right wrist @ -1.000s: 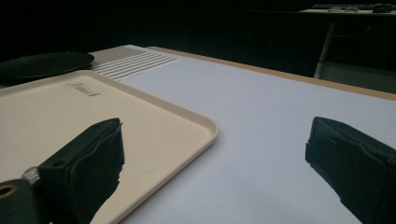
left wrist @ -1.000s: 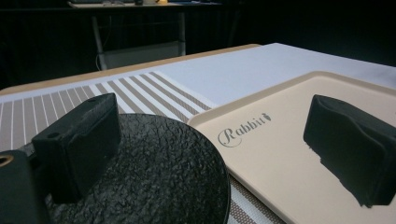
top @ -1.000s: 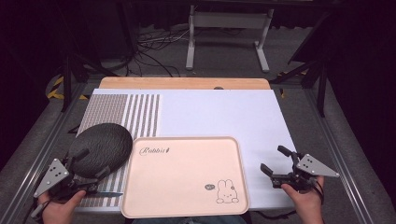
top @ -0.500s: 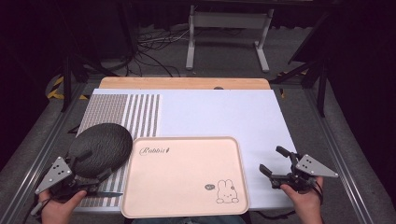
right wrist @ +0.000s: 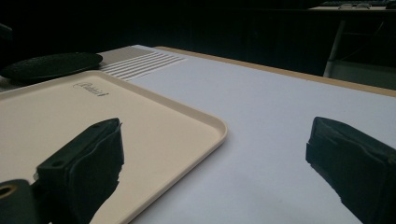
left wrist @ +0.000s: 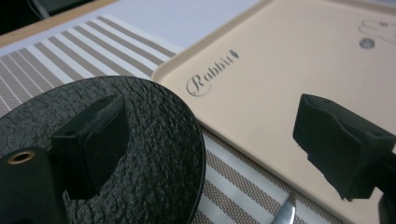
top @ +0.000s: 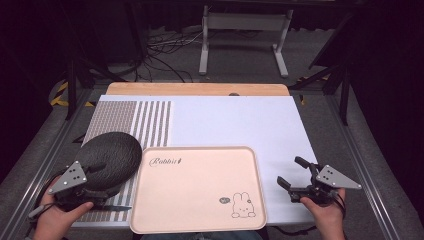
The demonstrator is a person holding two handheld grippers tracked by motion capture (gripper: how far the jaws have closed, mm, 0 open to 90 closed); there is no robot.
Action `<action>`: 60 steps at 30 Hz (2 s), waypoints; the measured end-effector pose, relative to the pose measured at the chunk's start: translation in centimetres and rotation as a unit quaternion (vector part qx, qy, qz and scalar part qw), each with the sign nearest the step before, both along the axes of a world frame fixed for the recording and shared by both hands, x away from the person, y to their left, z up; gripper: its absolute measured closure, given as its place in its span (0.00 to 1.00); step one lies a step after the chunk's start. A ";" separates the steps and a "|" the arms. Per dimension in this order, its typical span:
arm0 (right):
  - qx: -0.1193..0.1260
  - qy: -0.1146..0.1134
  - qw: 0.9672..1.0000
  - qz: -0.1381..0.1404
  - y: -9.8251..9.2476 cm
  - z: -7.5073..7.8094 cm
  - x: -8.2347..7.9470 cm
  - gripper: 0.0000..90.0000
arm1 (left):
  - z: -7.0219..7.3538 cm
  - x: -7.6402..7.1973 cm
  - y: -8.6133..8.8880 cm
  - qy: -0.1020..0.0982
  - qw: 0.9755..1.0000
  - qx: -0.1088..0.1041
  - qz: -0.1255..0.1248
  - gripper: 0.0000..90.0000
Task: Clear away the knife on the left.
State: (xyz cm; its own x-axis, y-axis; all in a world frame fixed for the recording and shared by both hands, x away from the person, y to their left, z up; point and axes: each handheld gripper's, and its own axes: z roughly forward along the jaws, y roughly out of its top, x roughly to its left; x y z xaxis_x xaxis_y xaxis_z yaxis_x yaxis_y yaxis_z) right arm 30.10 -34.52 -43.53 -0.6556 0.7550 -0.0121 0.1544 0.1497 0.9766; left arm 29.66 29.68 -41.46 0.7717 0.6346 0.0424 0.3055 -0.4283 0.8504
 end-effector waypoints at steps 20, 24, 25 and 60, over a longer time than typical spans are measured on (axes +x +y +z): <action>-0.003 0.006 1.000 0.006 0.1 -0.2 0.2 0.05 | 1.3 0.9 -0.5 0.073 0.985 0.145 -0.060 0.14; -0.004 0.007 1.000 0.007 0.1 -0.2 0.2 0.05 | 1.4 1.0 -0.6 0.086 0.980 0.168 -0.068 0.14; -0.003 0.007 1.000 0.007 0.1 -0.3 0.2 0.05 | 1.3 1.0 -0.6 0.089 0.978 0.173 -0.070 0.14; -0.013 0.014 1.000 0.019 0.3 -0.4 0.3 0.05 | 0.4 1.6 -0.4 0.178 0.896 0.363 -0.185 0.37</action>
